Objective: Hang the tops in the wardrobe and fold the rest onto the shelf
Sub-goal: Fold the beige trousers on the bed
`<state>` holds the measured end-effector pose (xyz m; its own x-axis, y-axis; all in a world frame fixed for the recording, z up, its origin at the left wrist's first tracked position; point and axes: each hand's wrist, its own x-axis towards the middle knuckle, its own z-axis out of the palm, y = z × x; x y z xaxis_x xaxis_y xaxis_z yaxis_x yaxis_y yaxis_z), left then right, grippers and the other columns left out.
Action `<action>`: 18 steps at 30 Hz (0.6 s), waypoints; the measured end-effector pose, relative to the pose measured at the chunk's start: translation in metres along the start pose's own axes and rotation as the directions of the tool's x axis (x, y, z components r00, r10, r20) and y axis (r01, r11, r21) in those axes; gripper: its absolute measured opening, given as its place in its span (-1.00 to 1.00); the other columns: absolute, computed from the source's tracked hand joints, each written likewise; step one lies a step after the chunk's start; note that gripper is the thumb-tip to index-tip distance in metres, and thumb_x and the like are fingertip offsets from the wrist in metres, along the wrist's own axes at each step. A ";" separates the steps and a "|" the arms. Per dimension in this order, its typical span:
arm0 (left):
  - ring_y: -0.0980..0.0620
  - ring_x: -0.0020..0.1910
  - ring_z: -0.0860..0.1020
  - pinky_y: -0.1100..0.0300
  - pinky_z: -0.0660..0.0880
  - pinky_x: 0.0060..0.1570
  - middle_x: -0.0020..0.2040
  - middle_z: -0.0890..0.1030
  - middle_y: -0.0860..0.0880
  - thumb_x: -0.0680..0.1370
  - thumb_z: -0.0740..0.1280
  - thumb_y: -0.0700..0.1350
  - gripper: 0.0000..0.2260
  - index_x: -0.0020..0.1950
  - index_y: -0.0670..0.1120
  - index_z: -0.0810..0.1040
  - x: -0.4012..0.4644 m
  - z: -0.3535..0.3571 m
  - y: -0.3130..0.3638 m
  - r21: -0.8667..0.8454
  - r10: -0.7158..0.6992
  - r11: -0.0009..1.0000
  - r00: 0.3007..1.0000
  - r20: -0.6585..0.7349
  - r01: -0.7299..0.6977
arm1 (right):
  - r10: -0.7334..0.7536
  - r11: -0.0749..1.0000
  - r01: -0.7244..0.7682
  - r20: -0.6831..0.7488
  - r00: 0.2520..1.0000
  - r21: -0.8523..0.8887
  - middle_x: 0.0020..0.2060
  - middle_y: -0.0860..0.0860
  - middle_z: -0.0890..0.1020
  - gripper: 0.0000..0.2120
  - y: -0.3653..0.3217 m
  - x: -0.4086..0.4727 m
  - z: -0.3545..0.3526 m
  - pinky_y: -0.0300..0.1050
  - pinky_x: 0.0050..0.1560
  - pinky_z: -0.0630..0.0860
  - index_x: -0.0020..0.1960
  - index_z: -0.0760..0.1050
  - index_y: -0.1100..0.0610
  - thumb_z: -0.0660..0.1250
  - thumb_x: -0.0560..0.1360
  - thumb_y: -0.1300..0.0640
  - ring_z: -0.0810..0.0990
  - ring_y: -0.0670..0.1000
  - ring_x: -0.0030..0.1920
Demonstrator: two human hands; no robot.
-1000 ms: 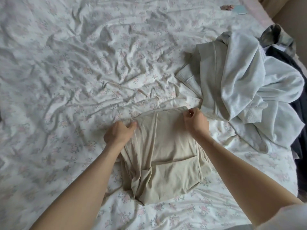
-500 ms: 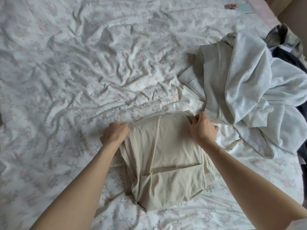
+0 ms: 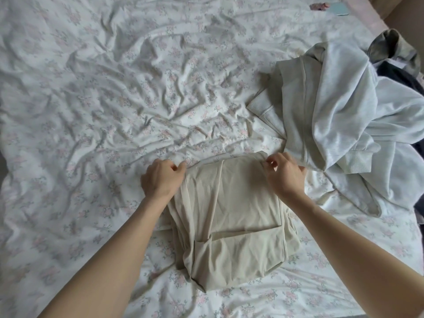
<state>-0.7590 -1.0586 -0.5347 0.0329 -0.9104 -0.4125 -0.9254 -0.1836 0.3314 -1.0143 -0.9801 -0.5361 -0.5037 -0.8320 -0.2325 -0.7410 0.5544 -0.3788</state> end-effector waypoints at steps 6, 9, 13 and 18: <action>-0.15 0.03 0.51 -0.01 0.32 0.05 -0.21 0.57 -0.05 0.47 0.26 0.25 -0.61 -0.20 -0.07 0.58 0.002 0.016 0.016 0.206 -0.072 0.978 0.981 0.181 0.034 | 0.045 0.996 -0.037 0.110 0.993 -0.076 0.01 0.01 0.50 -0.75 -0.009 -0.001 0.003 0.00 0.04 0.16 -0.03 0.52 0.09 0.19 0.55 -0.06 0.44 0.05 0.11; -0.03 -0.29 0.52 0.21 0.30 -0.30 -0.30 0.55 -0.05 0.52 0.26 0.02 -0.76 -0.19 -0.13 0.57 -0.002 0.019 0.012 0.127 -0.090 0.990 0.975 0.202 0.065 | 0.063 0.994 -0.051 0.117 0.991 -0.101 0.02 0.03 0.53 -0.76 -0.013 -0.005 0.006 0.04 0.08 0.21 -0.01 0.49 0.12 0.16 0.57 -0.02 0.43 0.06 0.13; -0.08 -0.22 0.48 0.17 0.29 -0.33 -0.14 0.58 -0.11 0.58 0.11 -0.11 -0.79 -0.07 -0.13 0.51 -0.006 0.020 0.009 0.041 -0.059 0.998 0.984 0.171 0.053 | 0.044 0.986 -0.039 0.032 0.999 -0.161 -0.04 0.03 0.58 -0.85 -0.016 -0.009 0.004 0.05 0.09 0.18 -0.02 0.44 0.14 0.13 0.56 0.12 0.44 0.08 0.09; -0.21 0.15 0.50 -0.02 0.31 0.15 0.11 0.56 -0.17 0.61 0.07 -0.12 -0.74 0.20 -0.17 0.44 -0.003 0.013 0.006 0.023 -0.123 0.992 0.986 0.116 0.122 | 0.033 0.977 -0.036 -0.018 0.999 -0.211 -0.08 0.04 0.58 -0.92 -0.012 -0.006 -0.003 0.07 0.15 0.19 -0.03 0.41 0.12 0.15 0.53 0.17 0.45 0.08 0.09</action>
<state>-0.7694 -1.0519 -0.5421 0.1028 -0.8315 -0.5459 -0.9228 -0.2845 0.2596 -1.0039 -0.9815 -0.5273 -0.5357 -0.8128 -0.2290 -0.7993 0.5756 -0.1730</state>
